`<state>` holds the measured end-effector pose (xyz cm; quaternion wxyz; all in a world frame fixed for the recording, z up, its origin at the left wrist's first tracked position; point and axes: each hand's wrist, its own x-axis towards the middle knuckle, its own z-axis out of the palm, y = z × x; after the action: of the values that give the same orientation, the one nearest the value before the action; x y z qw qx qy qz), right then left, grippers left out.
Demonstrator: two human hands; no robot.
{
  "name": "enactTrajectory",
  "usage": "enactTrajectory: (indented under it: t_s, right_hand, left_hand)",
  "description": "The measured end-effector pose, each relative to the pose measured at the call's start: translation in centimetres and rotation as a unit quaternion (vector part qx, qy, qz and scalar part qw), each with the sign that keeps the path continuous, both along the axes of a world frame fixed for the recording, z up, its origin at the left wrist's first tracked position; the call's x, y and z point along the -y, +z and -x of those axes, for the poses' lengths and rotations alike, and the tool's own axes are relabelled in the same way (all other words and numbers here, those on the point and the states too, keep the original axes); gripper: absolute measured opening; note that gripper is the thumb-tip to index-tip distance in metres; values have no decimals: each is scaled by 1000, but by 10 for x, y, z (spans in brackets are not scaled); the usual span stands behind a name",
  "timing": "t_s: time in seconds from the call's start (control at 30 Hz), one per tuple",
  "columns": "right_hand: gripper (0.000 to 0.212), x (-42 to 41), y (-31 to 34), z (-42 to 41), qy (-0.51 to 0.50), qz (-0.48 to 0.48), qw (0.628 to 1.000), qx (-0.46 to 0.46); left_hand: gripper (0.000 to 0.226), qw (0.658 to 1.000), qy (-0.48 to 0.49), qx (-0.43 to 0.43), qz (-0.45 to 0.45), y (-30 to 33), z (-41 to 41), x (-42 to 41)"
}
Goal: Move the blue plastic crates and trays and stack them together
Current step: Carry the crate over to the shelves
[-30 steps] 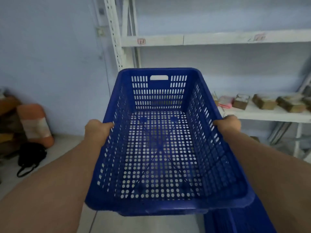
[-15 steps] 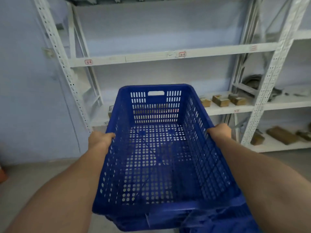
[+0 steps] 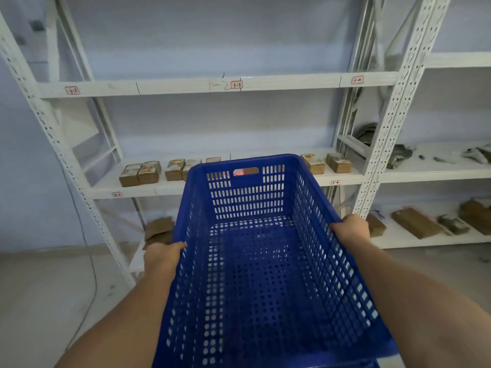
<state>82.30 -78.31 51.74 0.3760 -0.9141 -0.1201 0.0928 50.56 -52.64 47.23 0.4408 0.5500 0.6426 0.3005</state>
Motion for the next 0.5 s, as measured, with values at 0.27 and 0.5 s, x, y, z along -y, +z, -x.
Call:
enactTrajectory:
  t_s: [0.27, 0.5]
  right_hand:
    - [23, 4, -28, -46, 8, 31, 999, -6]
    - [28, -16, -58, -67, 5, 32, 999, -8]
  left_hand:
    - [56, 1000, 10, 7, 9, -8, -47, 6]
    - [43, 999, -18, -46, 12, -29, -71, -18]
